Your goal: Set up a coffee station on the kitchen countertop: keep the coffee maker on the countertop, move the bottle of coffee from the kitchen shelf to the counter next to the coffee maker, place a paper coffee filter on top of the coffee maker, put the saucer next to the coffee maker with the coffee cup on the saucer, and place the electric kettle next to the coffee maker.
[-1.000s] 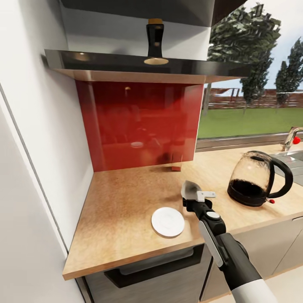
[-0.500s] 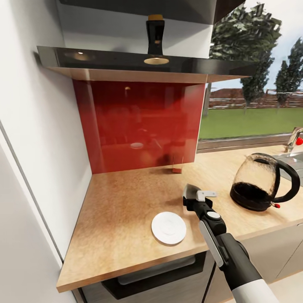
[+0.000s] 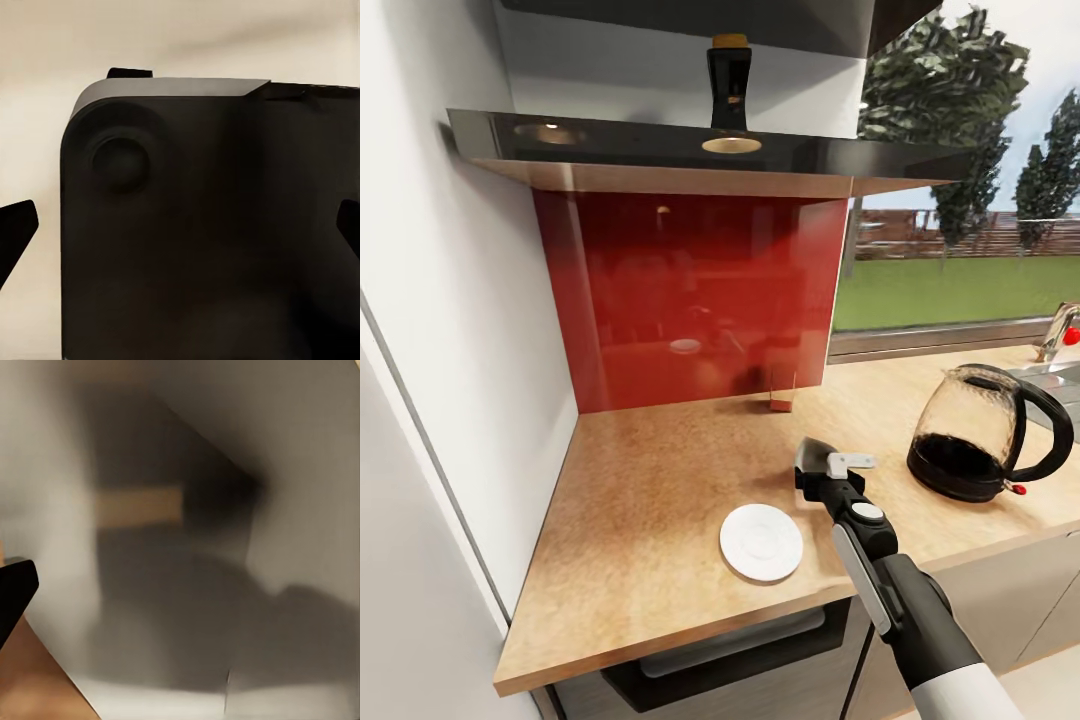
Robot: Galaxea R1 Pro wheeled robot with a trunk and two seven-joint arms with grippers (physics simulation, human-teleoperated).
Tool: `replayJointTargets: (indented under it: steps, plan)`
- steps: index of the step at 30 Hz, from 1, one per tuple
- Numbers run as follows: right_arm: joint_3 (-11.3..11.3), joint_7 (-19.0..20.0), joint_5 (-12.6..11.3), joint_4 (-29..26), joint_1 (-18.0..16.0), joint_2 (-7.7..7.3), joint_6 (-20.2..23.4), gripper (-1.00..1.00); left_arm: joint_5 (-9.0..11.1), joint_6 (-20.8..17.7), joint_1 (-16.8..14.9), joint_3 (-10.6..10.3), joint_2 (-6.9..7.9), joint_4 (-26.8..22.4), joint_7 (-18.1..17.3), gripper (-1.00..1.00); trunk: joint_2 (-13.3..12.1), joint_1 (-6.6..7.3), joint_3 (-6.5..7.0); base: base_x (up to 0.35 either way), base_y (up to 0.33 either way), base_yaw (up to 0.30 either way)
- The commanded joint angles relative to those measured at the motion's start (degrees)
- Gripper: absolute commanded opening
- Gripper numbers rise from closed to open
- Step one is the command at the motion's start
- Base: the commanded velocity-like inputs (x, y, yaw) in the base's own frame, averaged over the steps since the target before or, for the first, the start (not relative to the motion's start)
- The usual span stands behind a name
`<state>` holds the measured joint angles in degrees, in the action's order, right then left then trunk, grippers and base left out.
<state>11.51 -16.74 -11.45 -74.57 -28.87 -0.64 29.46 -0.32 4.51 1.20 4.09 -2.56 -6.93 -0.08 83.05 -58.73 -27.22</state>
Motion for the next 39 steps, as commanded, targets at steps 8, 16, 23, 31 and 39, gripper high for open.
replayJointTargets:
  steps: [8, 16, 23, 31, 39]
  plan:
    - [0.1, -0.6, -0.6, 0.1, 0.0, -0.08, 0.2, 1.00, 0.0, 0.1, 0.0, 0.4, -0.06, -0.1, 0.0, 1.00, 0.0, 0.00, -0.05, 0.021, -0.010, 0.000]
    - [0.0, -0.6, -0.6, 0.4, 0.0, -0.23, 0.1, 1.00, 0.0, 0.1, 0.0, 0.4, -0.07, -0.1, 0.0, 1.00, 0.0, 0.00, -0.05, 0.003, -0.002, 0.000]
    - [-2.0, -0.6, -0.6, 0.4, 0.0, -0.24, 0.1, 1.00, 0.0, 0.1, 0.0, 0.4, -0.08, -0.1, 0.0, 1.00, 0.0, 0.00, -0.05, 0.000, 0.000, 0.000]
    - [-3.6, -0.6, -0.6, 0.4, 0.0, -0.24, 0.2, 1.00, 0.0, 0.1, 0.0, 0.4, -0.08, -0.1, 0.0, 1.00, 0.0, 0.00, -0.05, 0.000, 0.000, 0.000]
    - [-3.7, -0.5, -0.6, 0.5, 0.0, -0.24, 0.2, 1.00, 0.0, 0.1, 0.0, 0.4, -0.08, -0.1, 0.0, 1.00, 0.0, 0.00, -0.05, 0.002, 0.000, 0.000]
